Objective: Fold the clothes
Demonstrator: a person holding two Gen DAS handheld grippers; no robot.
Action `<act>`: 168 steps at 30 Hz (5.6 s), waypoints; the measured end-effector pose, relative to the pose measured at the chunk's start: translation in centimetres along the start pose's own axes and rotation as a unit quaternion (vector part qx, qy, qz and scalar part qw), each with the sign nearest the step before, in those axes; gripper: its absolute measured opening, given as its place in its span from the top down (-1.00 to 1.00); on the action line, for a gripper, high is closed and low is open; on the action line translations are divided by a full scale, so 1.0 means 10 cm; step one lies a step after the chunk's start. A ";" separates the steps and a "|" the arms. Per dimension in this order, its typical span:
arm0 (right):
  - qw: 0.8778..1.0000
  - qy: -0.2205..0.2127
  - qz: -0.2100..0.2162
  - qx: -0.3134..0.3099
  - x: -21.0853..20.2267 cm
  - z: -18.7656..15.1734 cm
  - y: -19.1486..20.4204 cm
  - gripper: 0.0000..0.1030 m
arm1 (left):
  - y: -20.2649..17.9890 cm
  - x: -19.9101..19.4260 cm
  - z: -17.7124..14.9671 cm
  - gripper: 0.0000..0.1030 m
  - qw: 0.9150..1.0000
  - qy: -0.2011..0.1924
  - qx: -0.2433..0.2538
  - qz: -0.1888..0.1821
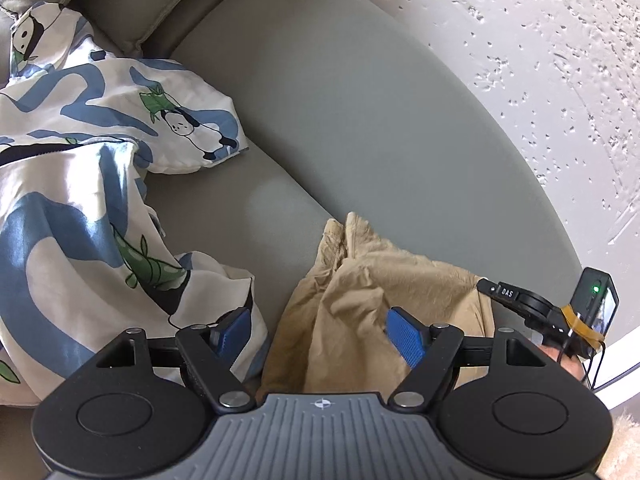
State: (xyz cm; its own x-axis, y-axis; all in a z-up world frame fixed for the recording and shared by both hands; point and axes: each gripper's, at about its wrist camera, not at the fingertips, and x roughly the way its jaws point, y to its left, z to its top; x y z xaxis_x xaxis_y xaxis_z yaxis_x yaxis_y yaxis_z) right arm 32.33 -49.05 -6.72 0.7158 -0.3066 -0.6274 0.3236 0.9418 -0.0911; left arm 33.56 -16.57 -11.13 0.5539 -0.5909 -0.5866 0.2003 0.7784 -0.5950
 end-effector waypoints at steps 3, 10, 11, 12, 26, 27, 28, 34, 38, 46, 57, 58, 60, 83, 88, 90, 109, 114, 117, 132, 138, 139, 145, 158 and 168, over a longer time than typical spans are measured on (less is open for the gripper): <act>0.999 0.035 0.001 0.003 0.08 -0.04 0.02 0.90 | 0.01 0.03 0.00 -0.41 1.000 0.006 0.001 0.003; 0.999 0.029 -0.041 0.009 -0.48 -0.13 -0.01 -0.13 | -0.03 -0.01 0.00 -0.41 1.000 0.018 0.006 -0.011; 0.999 0.020 -0.050 0.010 -0.61 -0.14 -0.02 -0.14 | -0.06 -0.04 -0.01 -0.41 1.000 0.017 0.006 -0.019; 0.998 0.012 -0.059 0.011 -0.74 -0.15 -0.04 -0.14 | -0.09 -0.08 -0.02 -0.41 0.999 0.015 0.008 -0.027; 0.986 -0.122 -0.026 0.111 -4.77 -1.00 -0.84 -0.53 | -0.73 -1.72 -0.68 -0.45 0.989 0.028 0.063 -0.133; 0.987 -0.107 -0.011 0.116 -4.72 -1.11 -0.79 -0.64 | -0.71 -1.84 -0.76 -0.44 0.990 0.035 0.071 -0.120; 0.988 -0.092 0.005 0.121 -4.67 -1.22 -0.74 -0.64 | -0.69 -1.96 -0.85 -0.44 0.990 0.043 0.080 -0.104; 0.984 -0.004 0.095 0.151 -4.38 -1.87 -0.43 0.40 | -0.55 -2.23 -1.37 -0.04 0.988 0.082 0.129 -0.015; 0.972 0.055 0.155 0.170 -4.19 -2.31 -0.22 0.92 | -0.49 -2.10 -1.63 0.78 0.987 0.060 0.151 0.010; 0.966 0.107 0.181 0.151 -3.83 -2.65 0.09 0.91 | -0.25 -1.94 -2.04 0.86 0.977 0.109 0.154 0.103; 0.941 0.123 0.227 0.217 -3.73 -2.97 0.04 -0.14 | -0.30 -2.38 -2.00 -0.35 0.989 0.069 0.114 0.063; 0.934 0.117 0.236 0.240 -3.79 -2.99 -0.03 -0.16 | -0.28 -2.39 -2.01 -0.35 0.991 0.073 0.094 0.060; 0.911 0.120 0.255 0.300 -3.81 -3.09 -0.19 -0.16 | -0.21 -2.35 -2.03 -0.39 0.994 0.087 0.049 0.052; 0.865 0.148 0.267 0.398 -2.90 -3.36 0.11 0.50 | -0.11 -1.90 -2.20 -0.20 0.988 0.138 0.041 0.061; 0.869 0.164 0.251 0.395 -3.04 -3.40 0.05 0.73 | -0.20 -1.95 -2.23 0.49 0.986 0.154 0.057 0.037; 0.866 0.170 0.249 0.399 -3.13 -3.43 0.00 0.75 | -0.26 -2.01 -2.26 0.67 0.982 0.173 0.059 0.038; 0.859 0.199 0.244 0.404 -3.59 -3.66 -0.31 0.05 | -0.07 -2.10 -2.54 0.26 0.968 0.251 -0.007 0.030; 0.845 0.200 0.263 0.421 -3.53 -3.79 -0.34 0.04 | -0.07 -2.05 -2.61 0.03 0.967 0.254 -0.011 0.018; 0.839 0.200 0.270 0.428 -3.48 -3.82 -0.33 0.03 | -0.07 -2.00 -2.64 -0.03 0.968 0.251 -0.010 0.018; 0.869 0.203 0.229 0.389 -3.68 -3.64 -0.23 -0.06 | -0.40 -2.08 -2.61 -0.29 0.961 0.249 0.077 0.090; 0.886 0.195 0.209 0.366 -3.84 -3.57 -0.25 -0.07 | -0.52 -2.18 -2.64 -0.35 0.958 0.240 0.124 0.094; 0.887 0.193 0.207 0.364 -3.87 -3.56 -0.27 -0.11 | -0.54 -2.18 -2.64 -0.36 0.958 0.238 0.127 0.097; 0.895 0.193 0.196 0.351 -3.91 -3.55 -0.26 -0.16 | -0.53 -2.19 -2.65 -0.40 0.956 0.232 0.135 0.115; 0.893 0.205 0.195 0.351 -3.88 -3.55 -0.18 -0.19 | -0.56 -2.41 -2.50 -0.41 0.962 0.178 0.148 0.142; 0.892 0.205 0.194 0.354 -3.88 -3.56 -0.16 -0.20 | -0.77 -2.54 -2.36 -0.39 0.964 0.118 0.212 0.106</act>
State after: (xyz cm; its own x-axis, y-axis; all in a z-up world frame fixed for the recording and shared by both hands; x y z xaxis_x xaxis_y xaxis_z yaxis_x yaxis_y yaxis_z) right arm -18.03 -33.71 -9.79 0.6198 0.2365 -0.7483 0.5136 0.5987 0.6147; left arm -1.10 -12.58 -4.63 0.4303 -0.4013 -0.8086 0.4425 0.8745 -0.1985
